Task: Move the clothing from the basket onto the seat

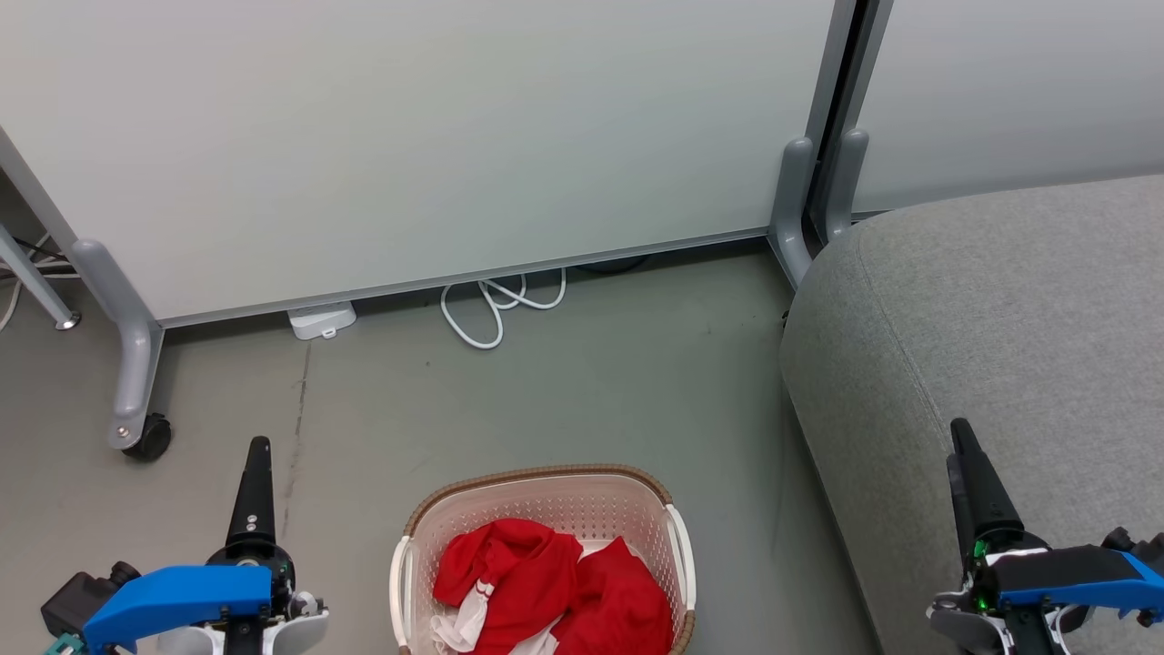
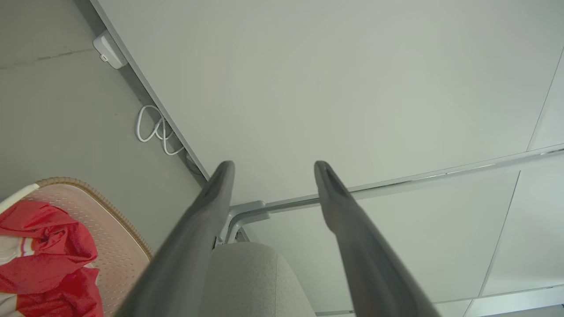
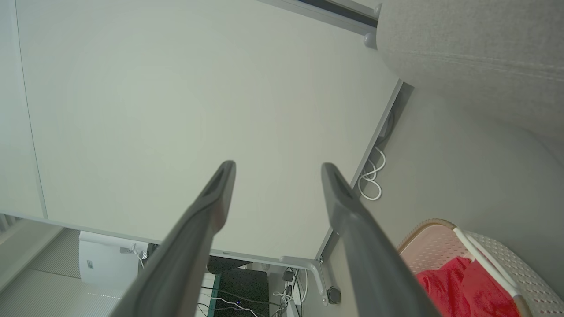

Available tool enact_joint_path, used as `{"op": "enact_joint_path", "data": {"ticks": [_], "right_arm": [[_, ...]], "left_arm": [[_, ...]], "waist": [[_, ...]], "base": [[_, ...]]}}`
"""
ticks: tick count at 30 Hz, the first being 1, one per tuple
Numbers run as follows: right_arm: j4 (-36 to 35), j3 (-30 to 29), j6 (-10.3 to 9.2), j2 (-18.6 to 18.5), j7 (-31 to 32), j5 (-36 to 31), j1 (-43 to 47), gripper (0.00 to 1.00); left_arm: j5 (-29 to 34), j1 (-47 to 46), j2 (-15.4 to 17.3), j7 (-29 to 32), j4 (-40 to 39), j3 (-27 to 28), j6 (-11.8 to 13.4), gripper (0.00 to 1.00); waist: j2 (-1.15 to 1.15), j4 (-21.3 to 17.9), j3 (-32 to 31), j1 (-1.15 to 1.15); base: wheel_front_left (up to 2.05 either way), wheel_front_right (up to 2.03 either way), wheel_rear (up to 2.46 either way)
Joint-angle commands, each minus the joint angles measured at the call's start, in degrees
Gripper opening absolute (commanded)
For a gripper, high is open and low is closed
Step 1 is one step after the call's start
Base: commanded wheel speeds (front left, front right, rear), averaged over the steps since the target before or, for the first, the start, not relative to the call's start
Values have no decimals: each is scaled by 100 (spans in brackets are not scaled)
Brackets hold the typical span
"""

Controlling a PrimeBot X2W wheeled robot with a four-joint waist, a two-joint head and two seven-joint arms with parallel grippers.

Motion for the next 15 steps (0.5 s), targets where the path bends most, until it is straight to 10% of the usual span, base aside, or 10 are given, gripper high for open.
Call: {"op": "enact_joint_path", "data": {"ticks": [1, 15], "right_arm": [[-123, 16, 5, -36, -60, -153, -104, 100], [-381, 235, 7, -43, -369, -1661, -81, 100]], "left_arm": [[158, -189, 46, -46, -124, -13, -6, 100], [1943, -184, 53, -354, -409, -338, 132, 100]], "waist": [[0, 0, 1, 0], [0, 4, 12, 0]], "base": [[0, 0, 0], [0, 0, 0]]}}
